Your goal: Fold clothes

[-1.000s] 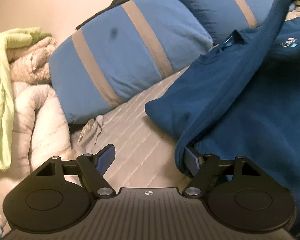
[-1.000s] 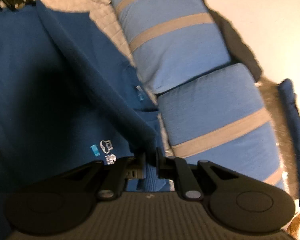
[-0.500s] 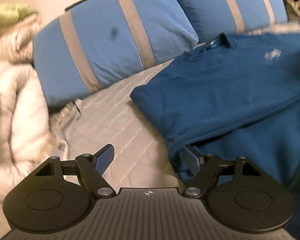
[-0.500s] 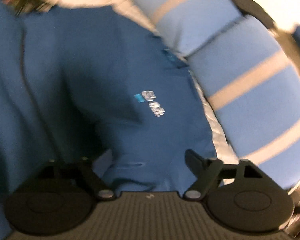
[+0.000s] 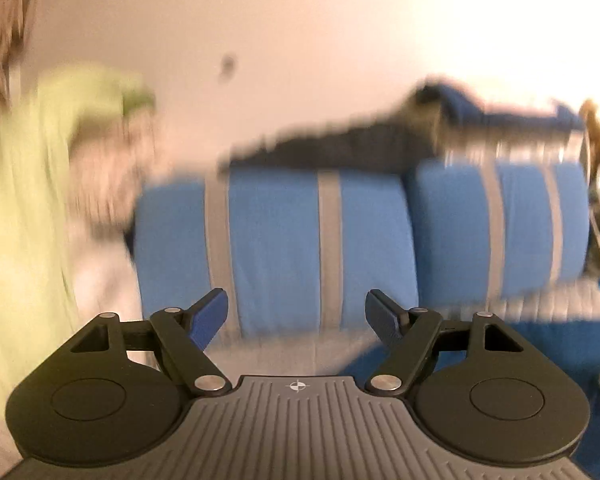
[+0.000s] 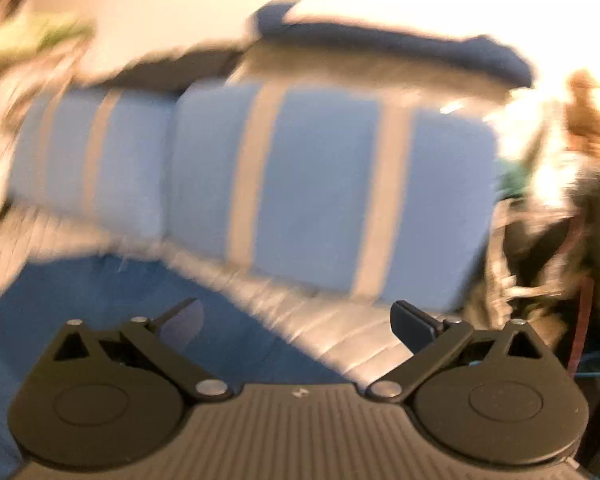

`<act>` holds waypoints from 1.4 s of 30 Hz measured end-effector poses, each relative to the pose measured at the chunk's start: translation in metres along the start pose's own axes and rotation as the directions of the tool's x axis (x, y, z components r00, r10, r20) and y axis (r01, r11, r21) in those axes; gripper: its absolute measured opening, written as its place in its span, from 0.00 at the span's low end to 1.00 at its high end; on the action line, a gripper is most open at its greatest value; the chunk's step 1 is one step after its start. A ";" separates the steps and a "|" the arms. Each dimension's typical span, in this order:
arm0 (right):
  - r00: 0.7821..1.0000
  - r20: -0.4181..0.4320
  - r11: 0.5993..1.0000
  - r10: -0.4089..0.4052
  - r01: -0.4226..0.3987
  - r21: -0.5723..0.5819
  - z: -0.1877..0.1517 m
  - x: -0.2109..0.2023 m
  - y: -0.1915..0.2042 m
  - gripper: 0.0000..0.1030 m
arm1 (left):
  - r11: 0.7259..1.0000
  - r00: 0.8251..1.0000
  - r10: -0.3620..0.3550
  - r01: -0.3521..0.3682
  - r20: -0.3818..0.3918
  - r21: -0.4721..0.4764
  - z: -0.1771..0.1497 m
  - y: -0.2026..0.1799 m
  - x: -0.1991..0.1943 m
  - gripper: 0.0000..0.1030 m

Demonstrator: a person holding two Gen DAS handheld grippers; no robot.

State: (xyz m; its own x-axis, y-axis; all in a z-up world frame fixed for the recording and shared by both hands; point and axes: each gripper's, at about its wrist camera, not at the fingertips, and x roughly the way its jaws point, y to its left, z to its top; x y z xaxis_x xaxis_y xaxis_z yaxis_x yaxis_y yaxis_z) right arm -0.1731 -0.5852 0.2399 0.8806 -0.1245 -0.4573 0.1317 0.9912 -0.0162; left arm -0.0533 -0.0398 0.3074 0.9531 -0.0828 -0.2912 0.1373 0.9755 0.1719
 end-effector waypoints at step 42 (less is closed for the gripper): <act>0.831 -0.222 0.669 -0.510 0.546 0.504 -0.220 -0.105 -0.207 0.86 | 0.901 0.903 -0.405 0.369 -0.141 -0.227 -0.137 -0.222 0.132 0.89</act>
State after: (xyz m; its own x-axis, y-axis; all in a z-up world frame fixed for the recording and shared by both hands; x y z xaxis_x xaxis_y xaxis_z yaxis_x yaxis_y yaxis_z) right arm -0.3926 -0.7673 0.0957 0.5634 -0.5988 -0.5692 0.7982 0.5722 0.1882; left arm 0.0051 -0.2397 0.1016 0.7671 -0.4415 -0.4654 0.4142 0.8949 -0.1663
